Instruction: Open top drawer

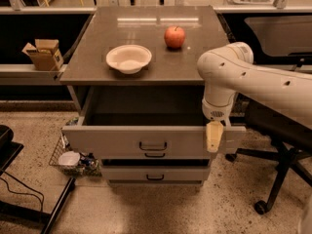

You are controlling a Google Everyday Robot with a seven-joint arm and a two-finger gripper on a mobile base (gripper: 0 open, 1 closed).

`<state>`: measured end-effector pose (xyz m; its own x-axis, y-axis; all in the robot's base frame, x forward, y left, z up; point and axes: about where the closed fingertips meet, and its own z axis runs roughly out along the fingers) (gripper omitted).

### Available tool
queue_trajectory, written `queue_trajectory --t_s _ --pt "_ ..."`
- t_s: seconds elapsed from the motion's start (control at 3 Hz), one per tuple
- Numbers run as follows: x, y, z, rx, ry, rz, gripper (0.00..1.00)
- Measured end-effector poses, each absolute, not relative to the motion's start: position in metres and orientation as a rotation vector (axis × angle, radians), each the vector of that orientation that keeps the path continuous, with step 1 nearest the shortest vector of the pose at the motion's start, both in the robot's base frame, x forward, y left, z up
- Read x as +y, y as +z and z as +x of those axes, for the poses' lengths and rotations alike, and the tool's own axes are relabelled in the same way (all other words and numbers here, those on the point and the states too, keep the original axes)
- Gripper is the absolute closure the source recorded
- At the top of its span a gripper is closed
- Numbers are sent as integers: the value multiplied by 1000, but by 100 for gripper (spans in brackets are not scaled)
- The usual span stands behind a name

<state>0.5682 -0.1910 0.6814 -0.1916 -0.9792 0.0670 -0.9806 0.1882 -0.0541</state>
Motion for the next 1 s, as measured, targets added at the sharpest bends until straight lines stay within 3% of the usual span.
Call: queue_trajectory --t_s 0.67,1.0 --pt "-193 673 564 -2412 91 1978 0" --pt "-192 662 529 -2427 -17 1900 18"
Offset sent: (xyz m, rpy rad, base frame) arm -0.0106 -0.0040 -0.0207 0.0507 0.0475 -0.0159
